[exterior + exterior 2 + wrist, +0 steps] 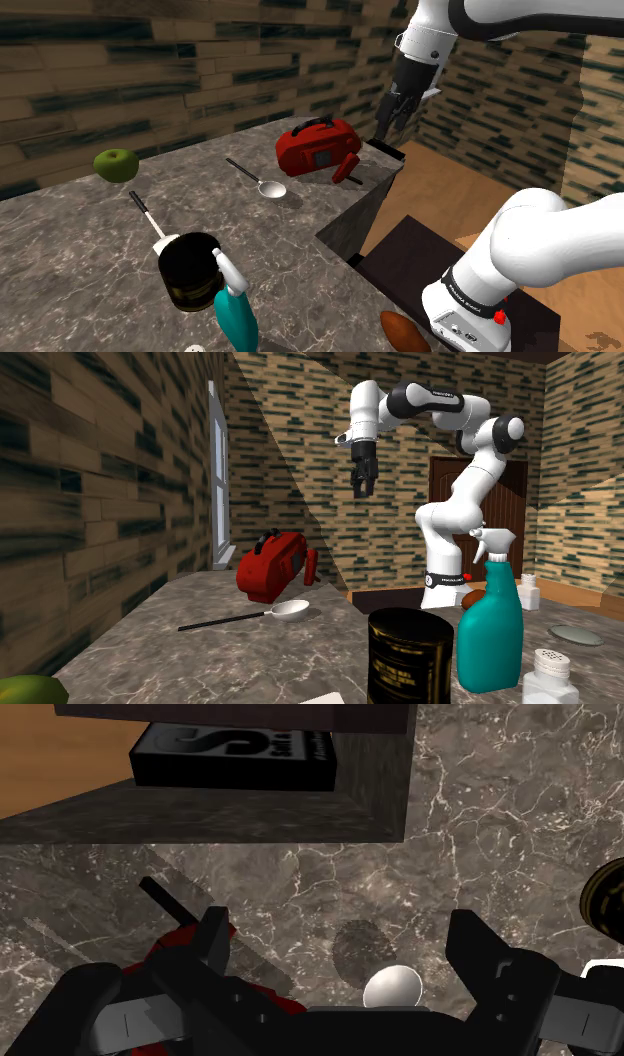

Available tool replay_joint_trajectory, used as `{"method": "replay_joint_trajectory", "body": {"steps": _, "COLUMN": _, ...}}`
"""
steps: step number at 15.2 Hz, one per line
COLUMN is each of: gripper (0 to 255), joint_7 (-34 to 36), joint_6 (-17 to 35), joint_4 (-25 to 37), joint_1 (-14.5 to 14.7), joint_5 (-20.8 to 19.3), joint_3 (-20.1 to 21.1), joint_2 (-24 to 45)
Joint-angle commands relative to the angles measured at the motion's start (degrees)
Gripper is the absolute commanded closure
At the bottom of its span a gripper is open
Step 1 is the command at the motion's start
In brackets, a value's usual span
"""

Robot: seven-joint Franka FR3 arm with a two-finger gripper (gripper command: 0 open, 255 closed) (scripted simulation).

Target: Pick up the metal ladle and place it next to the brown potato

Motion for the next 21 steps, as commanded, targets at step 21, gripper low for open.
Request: {"method": "replay_joint_trajectory", "body": {"steps": 21, "gripper": 0, "joint_7": 5.3, "joint_6": 32.7, "joint_4": 10.9, "joint_1": 1.2, "joint_5": 0.4, "joint_3": 5.8, "joint_2": 40.1}}
